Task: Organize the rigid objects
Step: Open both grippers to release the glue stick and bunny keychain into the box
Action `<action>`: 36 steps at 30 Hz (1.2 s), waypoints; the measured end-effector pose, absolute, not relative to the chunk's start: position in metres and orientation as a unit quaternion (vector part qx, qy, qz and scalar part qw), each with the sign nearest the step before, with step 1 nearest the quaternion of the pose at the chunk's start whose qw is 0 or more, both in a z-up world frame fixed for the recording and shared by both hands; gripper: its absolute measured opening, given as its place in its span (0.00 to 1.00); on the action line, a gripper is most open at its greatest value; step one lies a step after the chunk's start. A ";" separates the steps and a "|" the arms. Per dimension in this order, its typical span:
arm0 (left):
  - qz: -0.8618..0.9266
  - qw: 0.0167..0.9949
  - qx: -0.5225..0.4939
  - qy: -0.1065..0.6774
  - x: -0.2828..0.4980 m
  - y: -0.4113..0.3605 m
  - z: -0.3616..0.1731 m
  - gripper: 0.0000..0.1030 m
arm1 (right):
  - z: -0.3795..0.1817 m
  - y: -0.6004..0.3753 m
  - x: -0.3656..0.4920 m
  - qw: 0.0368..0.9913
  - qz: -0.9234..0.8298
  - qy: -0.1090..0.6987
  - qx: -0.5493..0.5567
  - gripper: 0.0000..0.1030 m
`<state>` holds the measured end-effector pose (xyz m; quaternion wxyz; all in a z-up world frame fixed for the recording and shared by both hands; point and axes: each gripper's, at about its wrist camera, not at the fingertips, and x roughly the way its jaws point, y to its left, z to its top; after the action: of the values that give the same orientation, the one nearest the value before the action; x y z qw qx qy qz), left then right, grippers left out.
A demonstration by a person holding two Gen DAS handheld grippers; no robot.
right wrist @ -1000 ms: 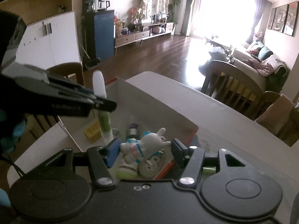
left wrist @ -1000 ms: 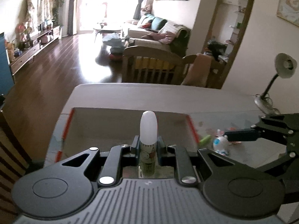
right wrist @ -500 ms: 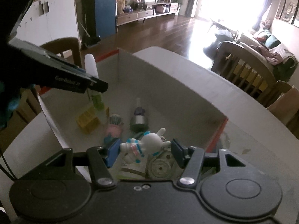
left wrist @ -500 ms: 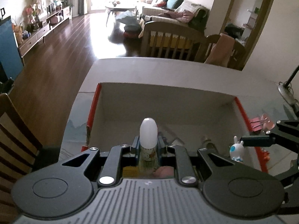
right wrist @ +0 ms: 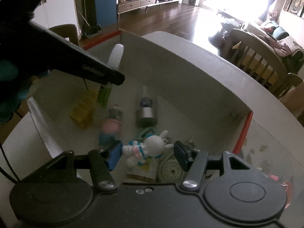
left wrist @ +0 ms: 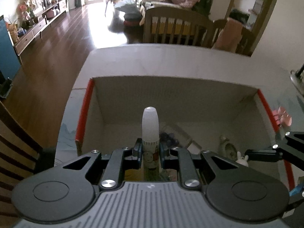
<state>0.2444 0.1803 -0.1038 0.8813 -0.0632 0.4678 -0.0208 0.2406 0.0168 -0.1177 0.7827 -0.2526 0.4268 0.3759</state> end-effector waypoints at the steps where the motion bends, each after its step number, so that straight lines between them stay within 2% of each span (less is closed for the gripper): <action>1: -0.022 0.879 -0.059 0.473 0.245 0.179 -0.106 0.17 | -0.119 0.017 0.241 0.783 0.373 0.429 -0.254 0.58; 9: -0.027 0.855 -0.025 0.517 0.250 0.167 -0.126 0.17 | -0.126 0.014 0.247 0.779 0.363 0.445 -0.253 0.58; 19: -0.021 0.854 -0.015 0.520 0.243 0.163 -0.131 0.17 | -0.124 0.012 0.243 0.782 0.360 0.446 -0.246 0.62; 24: -0.014 0.863 -0.027 0.504 0.237 0.164 -0.120 0.17 | -0.114 0.005 0.240 0.787 0.361 0.440 -0.237 0.64; 26: -0.015 0.868 -0.026 0.496 0.234 0.164 -0.112 0.17 | -0.108 0.001 0.237 0.790 0.364 0.436 -0.233 0.69; 36: -0.010 0.886 -0.038 0.462 0.205 0.164 -0.071 0.17 | -0.078 -0.013 0.223 0.805 0.374 0.411 -0.209 0.69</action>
<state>0.2049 0.1638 -0.0708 0.8858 -0.0385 0.4624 -0.0100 0.2227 -0.0133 -0.0783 0.8050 -0.2085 0.4105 0.3740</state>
